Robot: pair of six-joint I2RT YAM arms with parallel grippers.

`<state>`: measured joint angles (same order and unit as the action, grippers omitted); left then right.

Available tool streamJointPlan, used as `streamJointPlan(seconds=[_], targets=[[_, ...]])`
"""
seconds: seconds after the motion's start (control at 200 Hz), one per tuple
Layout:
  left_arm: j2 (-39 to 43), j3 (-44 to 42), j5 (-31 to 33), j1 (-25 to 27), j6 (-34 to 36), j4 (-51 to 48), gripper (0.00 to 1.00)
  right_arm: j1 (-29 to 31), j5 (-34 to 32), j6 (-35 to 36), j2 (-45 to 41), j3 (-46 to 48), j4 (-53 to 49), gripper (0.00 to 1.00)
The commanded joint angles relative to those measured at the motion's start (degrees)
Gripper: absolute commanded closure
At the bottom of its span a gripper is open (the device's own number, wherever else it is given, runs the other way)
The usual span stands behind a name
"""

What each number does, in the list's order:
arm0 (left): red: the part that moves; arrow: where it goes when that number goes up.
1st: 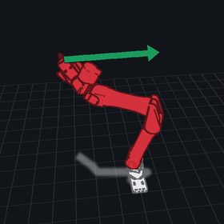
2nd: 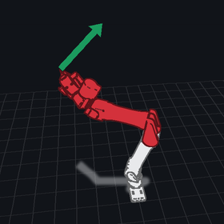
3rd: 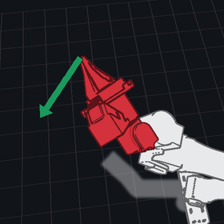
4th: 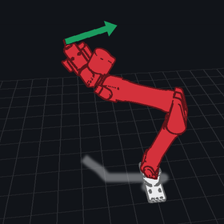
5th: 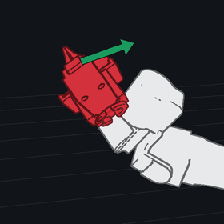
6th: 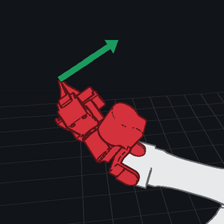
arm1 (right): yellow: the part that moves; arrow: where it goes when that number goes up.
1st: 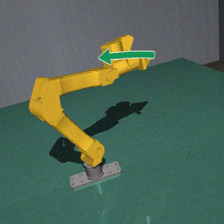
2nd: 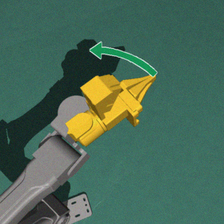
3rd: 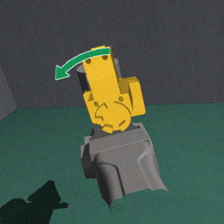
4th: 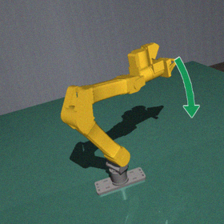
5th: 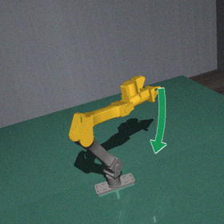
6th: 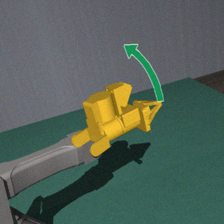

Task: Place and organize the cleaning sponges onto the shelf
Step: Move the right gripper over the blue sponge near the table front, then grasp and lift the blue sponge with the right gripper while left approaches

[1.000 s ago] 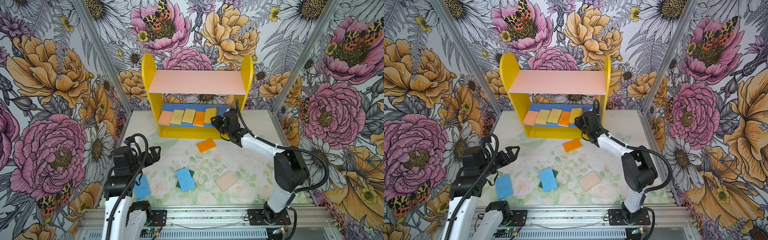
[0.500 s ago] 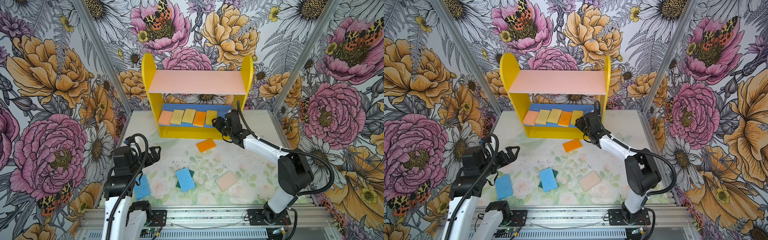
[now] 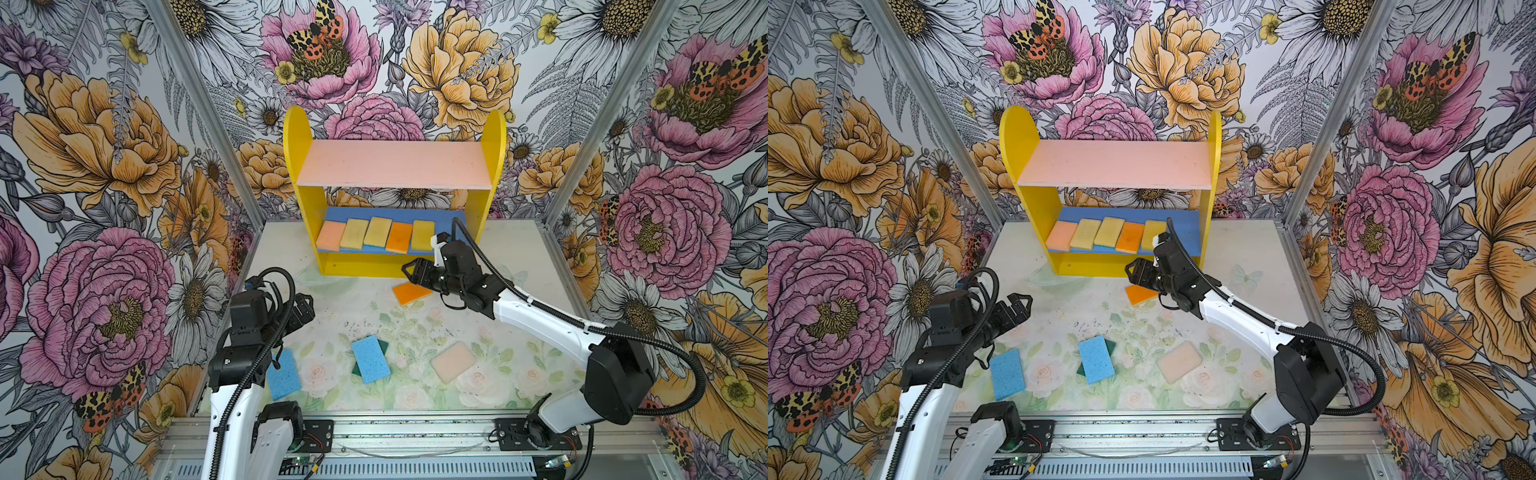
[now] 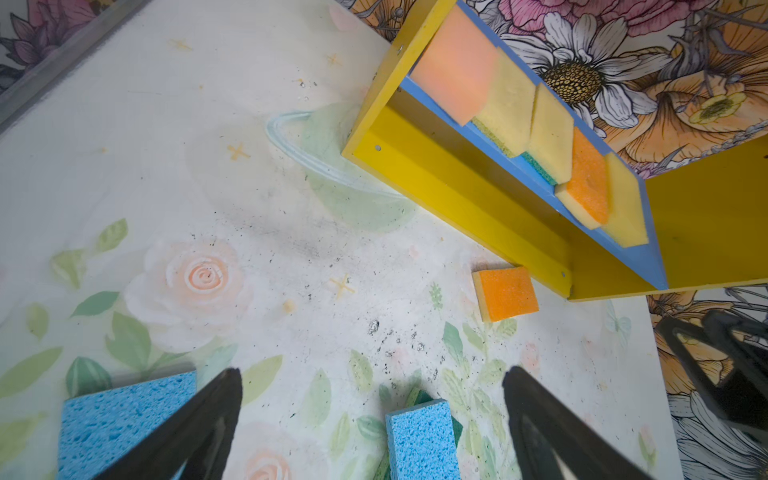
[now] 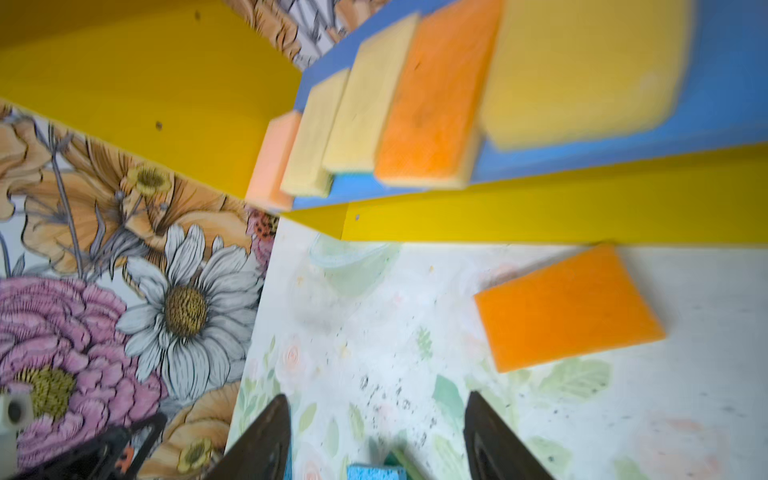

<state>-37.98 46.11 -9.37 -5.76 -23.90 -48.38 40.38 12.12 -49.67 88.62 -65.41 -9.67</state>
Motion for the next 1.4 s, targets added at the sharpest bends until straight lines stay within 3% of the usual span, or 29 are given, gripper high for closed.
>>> streamJointPlan(seconds=[0.0,0.135,0.49,0.735,1.085,1.396], targets=[[0.6,3.0,5.1,-0.2,-1.3,-3.0,0.01,6.6,12.5,4.3,7.0,-2.1,-2.4,0.33],[1.1,5.5,8.2,-0.2,-2.5,-6.2,0.01,14.2,16.6,5.8,16.1,-10.2,-2.3,0.33],[2.4,14.1,15.9,6.0,-4.1,-13.9,0.01,25.5,15.3,2.3,34.5,-29.8,-1.1,0.34],[4.2,17.0,18.6,8.2,-3.1,-14.3,0.01,28.1,16.1,0.0,43.5,-39.9,-1.2,0.37],[5.6,15.6,17.7,8.8,-3.3,-14.6,0.01,28.6,16.1,-3.4,50.1,-42.4,-2.5,0.39],[6.1,16.0,17.6,9.1,-3.0,-14.6,0.01,29.6,16.0,-3.4,56.0,-50.2,-6.9,0.51]])
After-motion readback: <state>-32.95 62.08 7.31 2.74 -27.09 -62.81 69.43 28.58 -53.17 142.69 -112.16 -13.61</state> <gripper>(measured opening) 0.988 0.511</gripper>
